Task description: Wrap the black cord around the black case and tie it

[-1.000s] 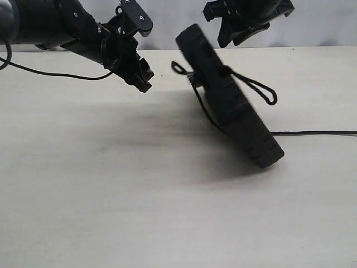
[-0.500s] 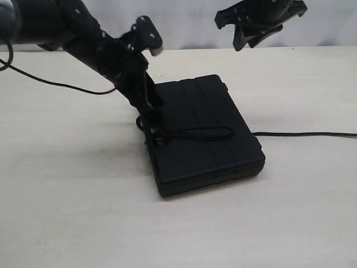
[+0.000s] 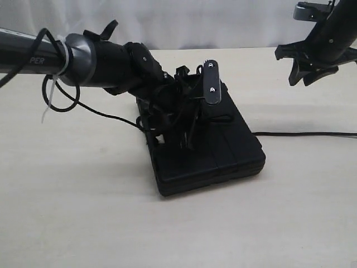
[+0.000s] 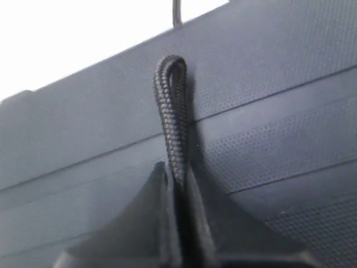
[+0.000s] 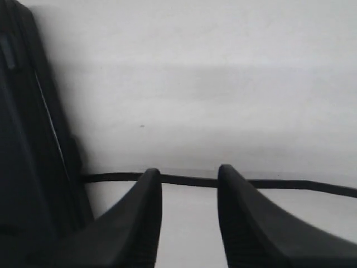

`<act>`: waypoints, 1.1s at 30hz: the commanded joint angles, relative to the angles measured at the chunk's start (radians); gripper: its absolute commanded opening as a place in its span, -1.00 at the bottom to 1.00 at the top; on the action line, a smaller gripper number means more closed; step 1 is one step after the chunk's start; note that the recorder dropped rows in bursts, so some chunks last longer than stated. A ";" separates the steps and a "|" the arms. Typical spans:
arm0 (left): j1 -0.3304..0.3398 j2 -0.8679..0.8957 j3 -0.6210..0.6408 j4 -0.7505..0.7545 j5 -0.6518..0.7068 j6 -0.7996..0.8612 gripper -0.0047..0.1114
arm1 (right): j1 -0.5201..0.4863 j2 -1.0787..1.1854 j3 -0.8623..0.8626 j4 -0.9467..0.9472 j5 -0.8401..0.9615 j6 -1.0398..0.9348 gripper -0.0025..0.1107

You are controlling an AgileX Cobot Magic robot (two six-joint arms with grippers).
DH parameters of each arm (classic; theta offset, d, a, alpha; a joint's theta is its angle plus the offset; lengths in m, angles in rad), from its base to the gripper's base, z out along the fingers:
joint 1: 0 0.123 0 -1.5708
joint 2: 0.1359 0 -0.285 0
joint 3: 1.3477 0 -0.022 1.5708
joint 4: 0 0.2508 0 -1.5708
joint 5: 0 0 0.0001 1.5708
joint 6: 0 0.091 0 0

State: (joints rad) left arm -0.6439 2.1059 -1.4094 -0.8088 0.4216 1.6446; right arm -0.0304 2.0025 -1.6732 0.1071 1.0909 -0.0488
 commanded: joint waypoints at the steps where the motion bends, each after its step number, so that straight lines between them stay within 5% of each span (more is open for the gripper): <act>1: -0.011 -0.075 0.000 -0.016 -0.039 0.009 -0.92 | -0.004 0.009 0.003 0.015 -0.024 -0.021 -0.38; 12: -0.011 -0.047 0.000 -0.016 0.004 0.009 -0.89 | -0.004 0.032 0.005 0.015 -0.015 -0.025 -0.38; 20: -0.025 -0.041 0.000 -0.131 0.004 0.065 -0.19 | -0.004 0.032 0.005 0.015 -0.002 -0.025 -0.38; 24: -0.027 -0.043 0.000 -0.140 -0.015 0.067 0.01 | -0.004 0.032 0.005 0.015 0.007 -0.025 -0.38; 28: -0.025 -0.051 0.000 -0.054 -0.008 0.019 0.06 | -0.004 0.032 0.005 0.015 0.011 -0.025 -0.38; 33: -0.021 -0.089 0.000 0.252 0.017 -0.221 0.06 | -0.004 0.032 0.005 0.015 0.004 -0.025 -0.38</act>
State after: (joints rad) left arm -0.6658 2.0504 -1.4094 -0.7218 0.4242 1.5683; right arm -0.0304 2.0364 -1.6732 0.1218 1.0980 -0.0670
